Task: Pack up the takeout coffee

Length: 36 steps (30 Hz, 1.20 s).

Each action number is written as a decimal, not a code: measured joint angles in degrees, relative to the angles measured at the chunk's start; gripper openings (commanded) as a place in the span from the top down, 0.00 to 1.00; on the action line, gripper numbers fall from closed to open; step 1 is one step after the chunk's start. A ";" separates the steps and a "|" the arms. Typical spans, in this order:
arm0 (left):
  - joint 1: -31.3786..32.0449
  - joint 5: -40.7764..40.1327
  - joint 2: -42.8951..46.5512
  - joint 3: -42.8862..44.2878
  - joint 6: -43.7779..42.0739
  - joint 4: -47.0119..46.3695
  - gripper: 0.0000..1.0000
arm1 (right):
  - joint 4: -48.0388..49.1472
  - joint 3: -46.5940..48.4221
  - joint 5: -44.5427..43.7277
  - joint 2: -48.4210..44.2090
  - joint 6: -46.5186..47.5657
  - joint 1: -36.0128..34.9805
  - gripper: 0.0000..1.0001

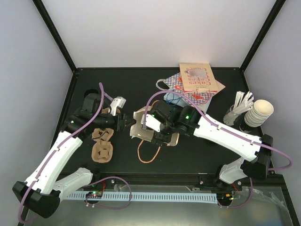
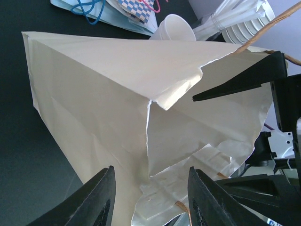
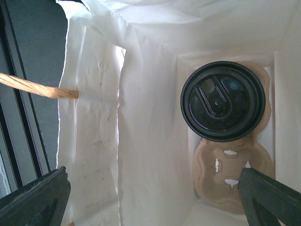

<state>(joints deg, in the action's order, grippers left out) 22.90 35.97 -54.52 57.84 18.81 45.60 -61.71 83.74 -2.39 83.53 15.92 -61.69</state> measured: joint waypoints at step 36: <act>0.02 0.02 0.04 1.07 0.11 0.28 0.56 | 1.31 -0.11 1.42 -2.91 -0.85 0.00 0.00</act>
<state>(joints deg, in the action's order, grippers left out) 22.92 35.99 -54.48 58.92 18.92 45.89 -60.40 83.64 -0.97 80.62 15.07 -61.69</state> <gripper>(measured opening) 0.437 1.000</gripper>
